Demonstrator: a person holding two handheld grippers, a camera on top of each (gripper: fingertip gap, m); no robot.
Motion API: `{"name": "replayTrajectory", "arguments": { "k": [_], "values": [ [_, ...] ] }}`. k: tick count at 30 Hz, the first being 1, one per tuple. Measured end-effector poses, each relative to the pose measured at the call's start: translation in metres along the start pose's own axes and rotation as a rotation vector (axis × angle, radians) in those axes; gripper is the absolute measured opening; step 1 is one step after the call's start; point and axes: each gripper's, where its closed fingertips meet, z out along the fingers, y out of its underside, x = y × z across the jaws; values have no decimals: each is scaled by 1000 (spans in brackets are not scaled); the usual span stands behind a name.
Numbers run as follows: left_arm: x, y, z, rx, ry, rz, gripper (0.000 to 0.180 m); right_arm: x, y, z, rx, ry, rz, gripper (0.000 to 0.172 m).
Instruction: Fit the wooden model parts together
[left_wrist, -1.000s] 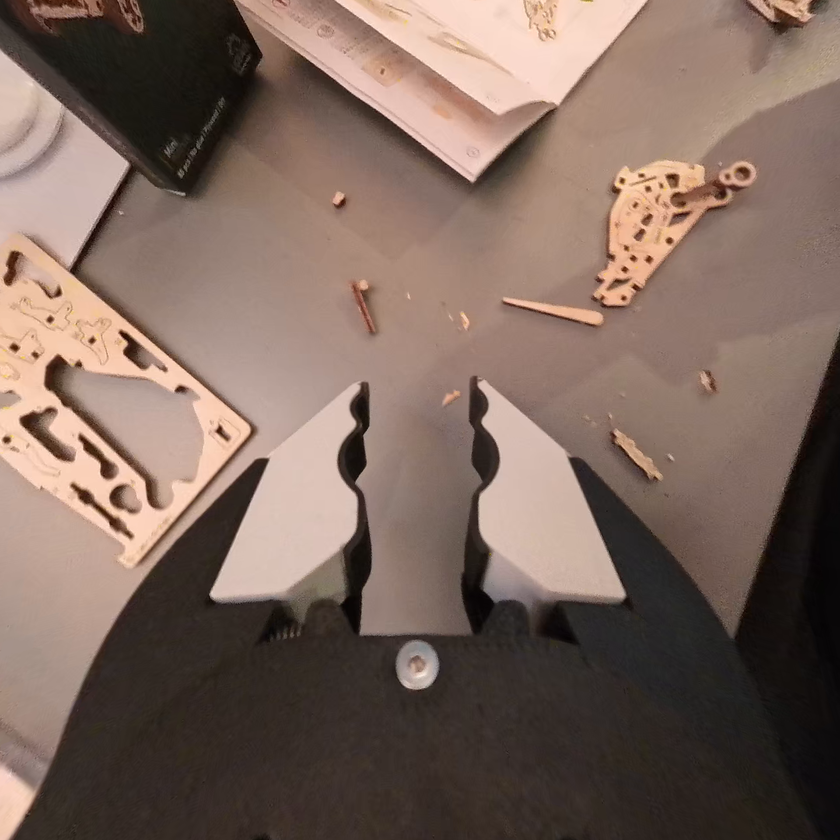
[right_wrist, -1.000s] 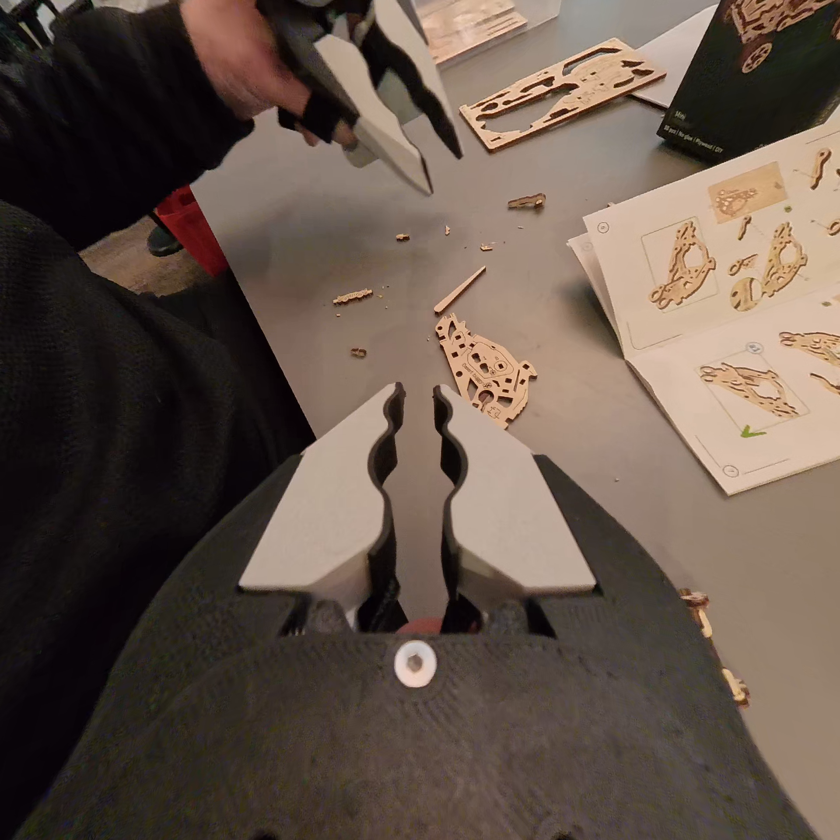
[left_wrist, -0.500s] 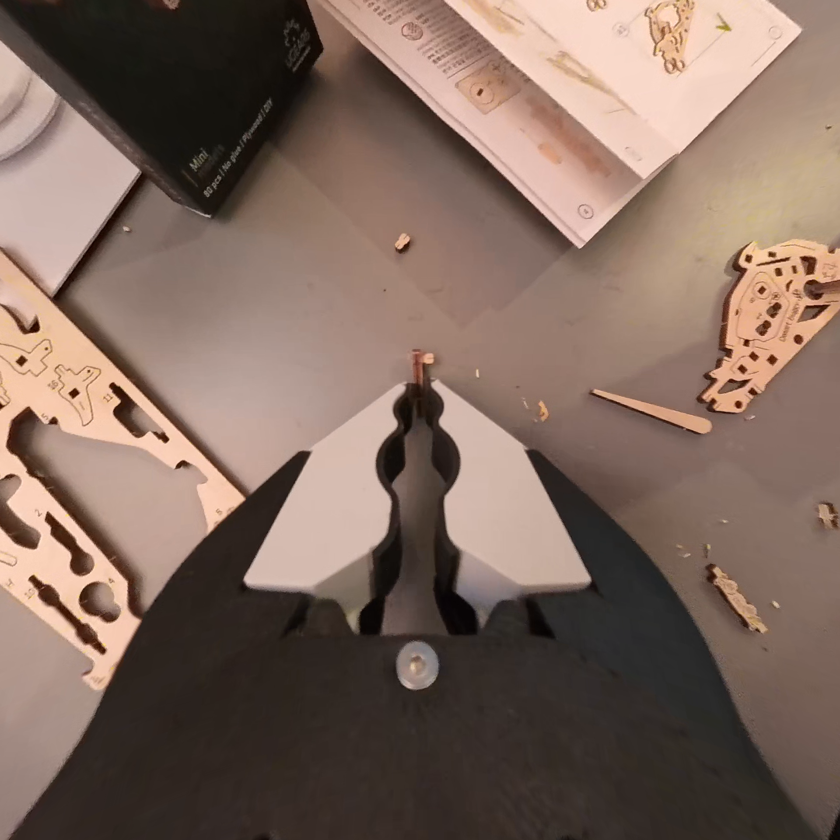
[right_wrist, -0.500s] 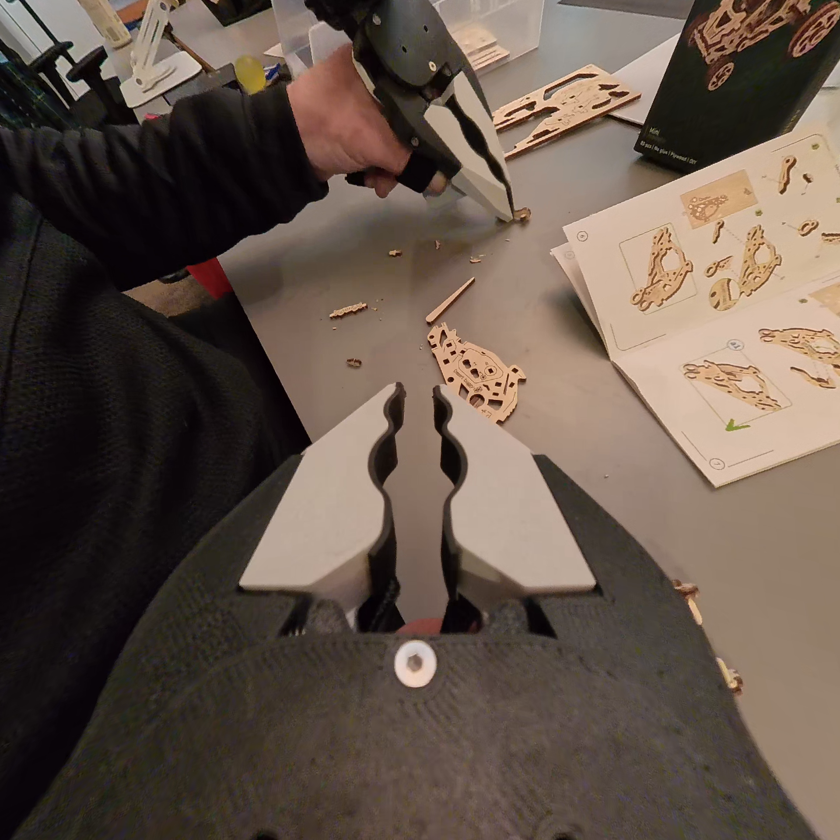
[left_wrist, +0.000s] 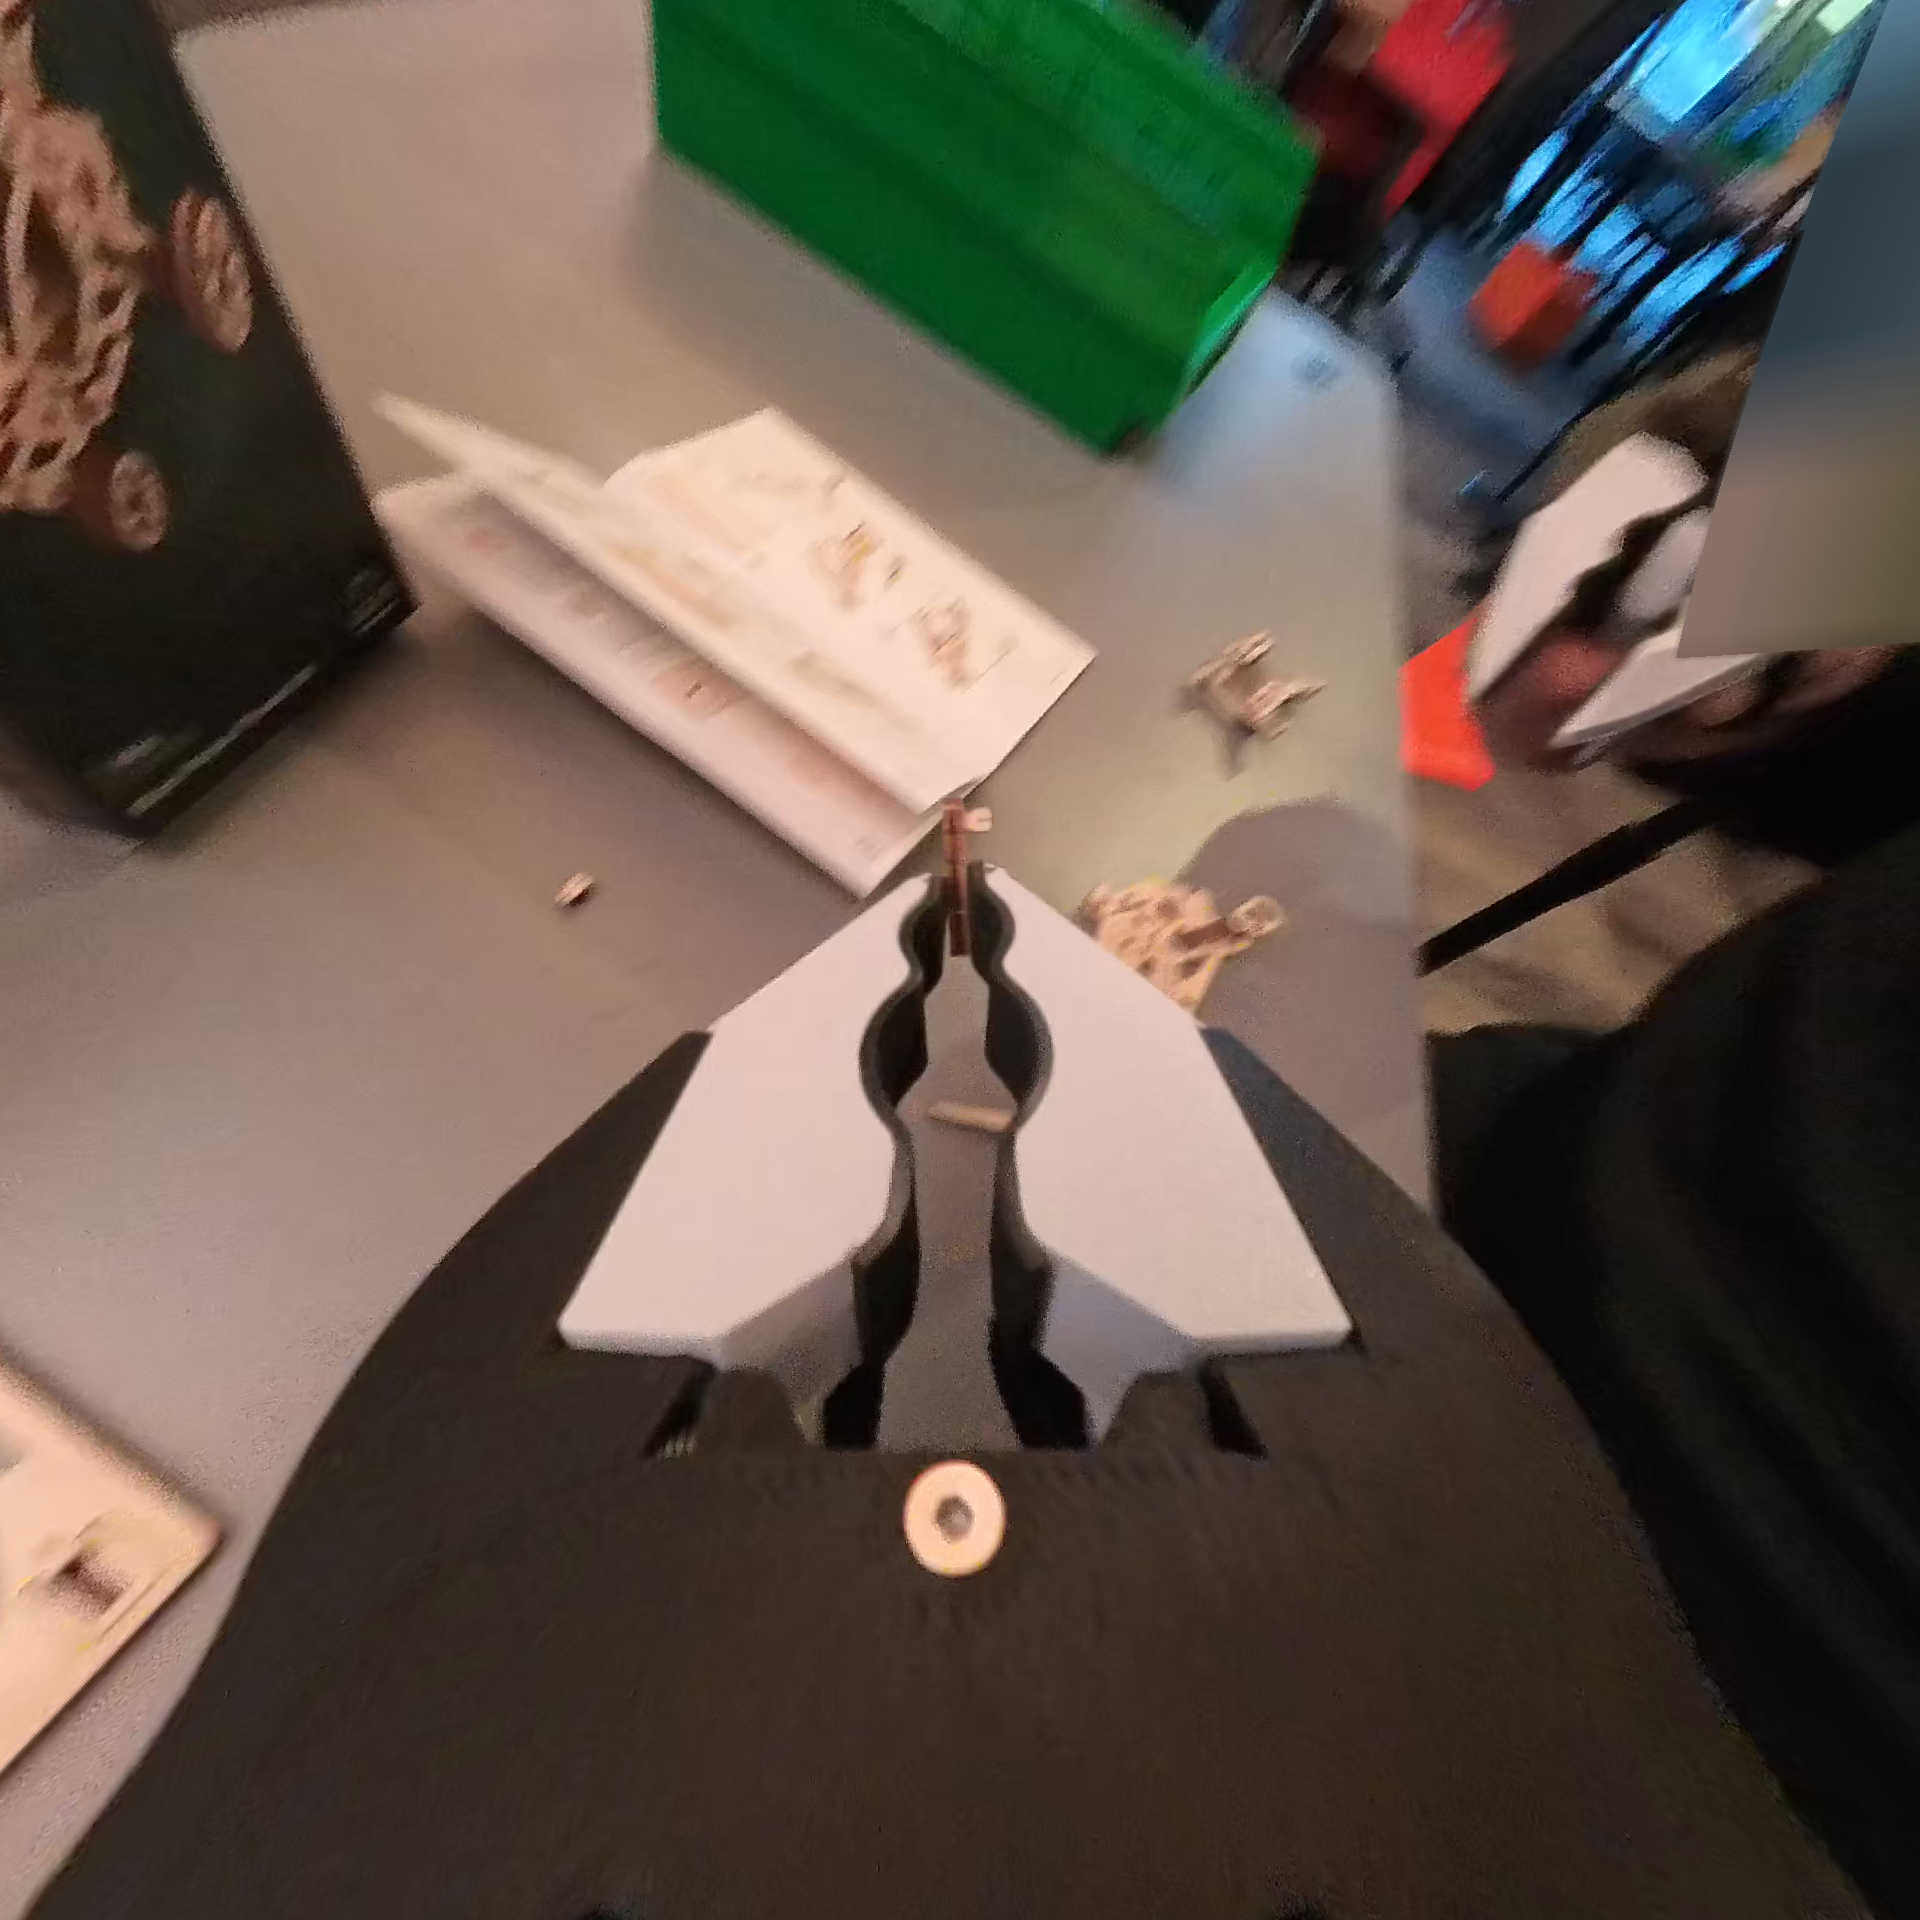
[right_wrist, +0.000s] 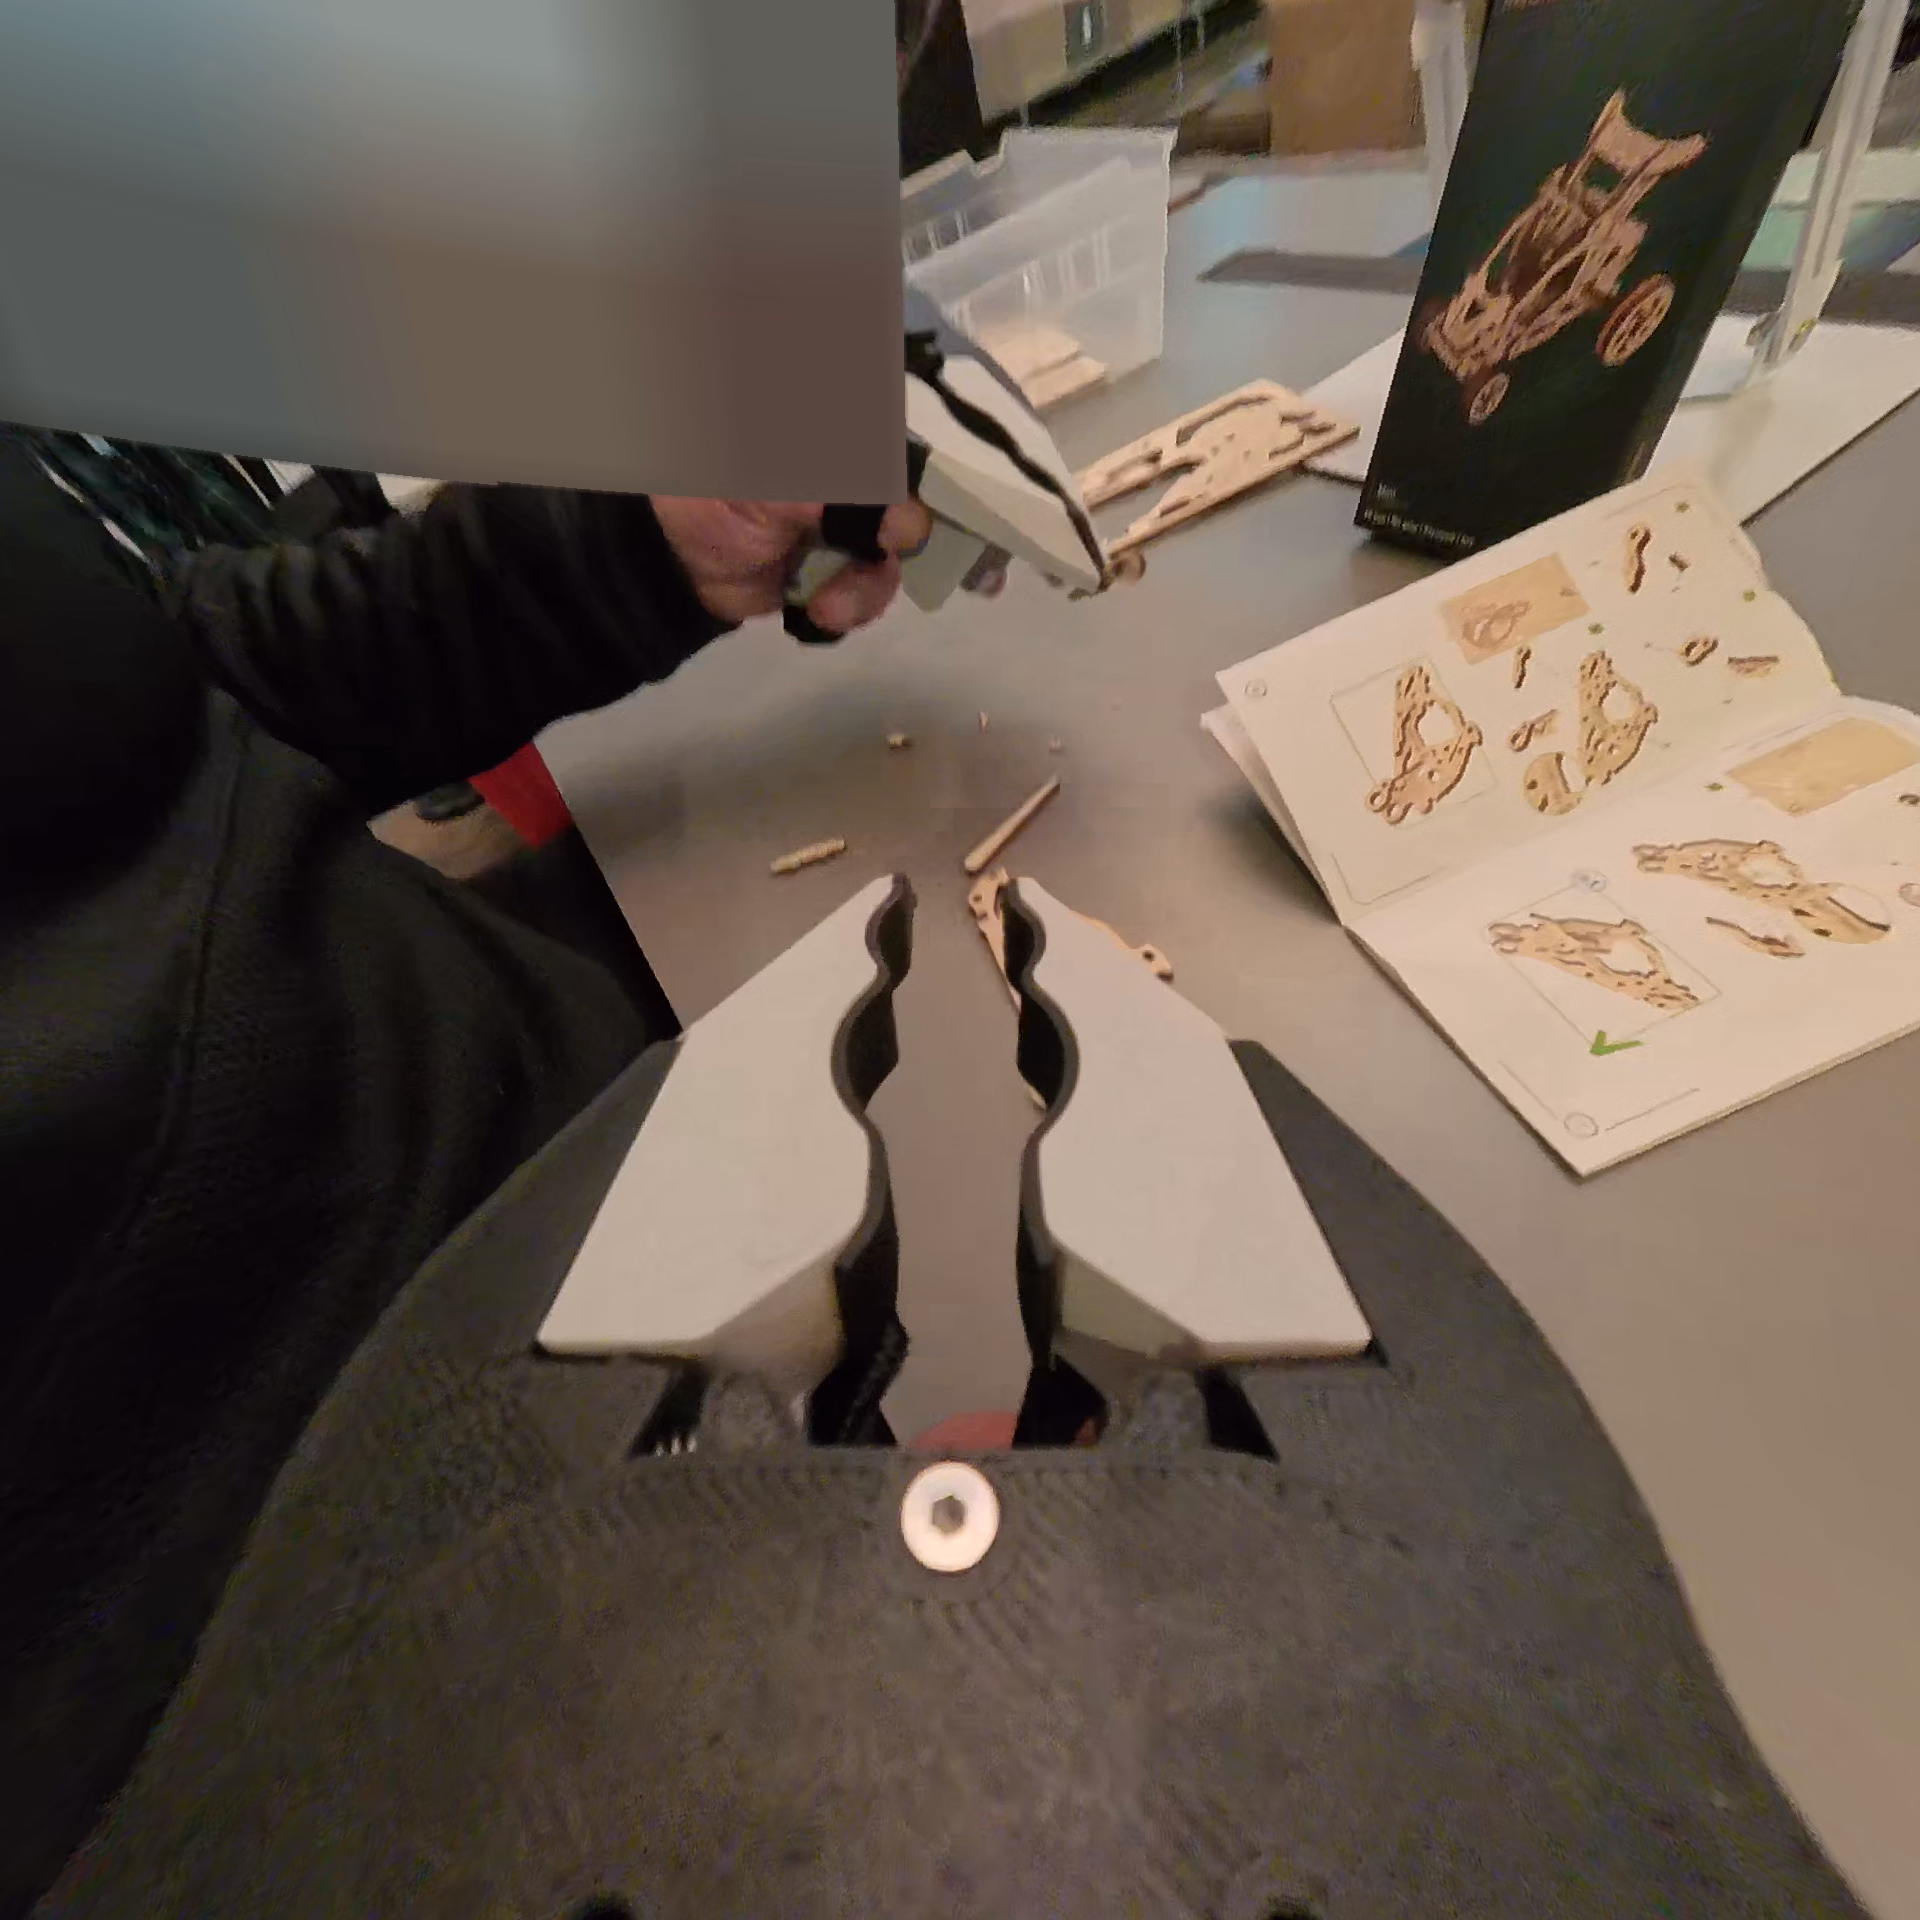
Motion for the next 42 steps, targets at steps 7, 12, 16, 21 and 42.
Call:
{"name": "replayTrajectory", "arguments": {
  "k": [7, 12, 16, 21, 42],
  "values": [
    [74, -41, -1, 238, 398, -74, 1, -7, -39, 2, 166, -35, -5, 16],
    [112, -59, -5, 364, 690, -165, 0, -5, -52, 5, 256, -69, 25, 18],
    [130, -67, -4, 425, 882, -257, 1, -4, -67, 4, 338, -128, 61, 16],
    [135, -78, -14, 577, 1082, -372, 1, -10, -77, 11, 396, -230, 74, 14],
    [170, -63, -9, 525, 1399, -472, 1, -45, -85, 15, 475, -471, 76, 3]
  ]
}}
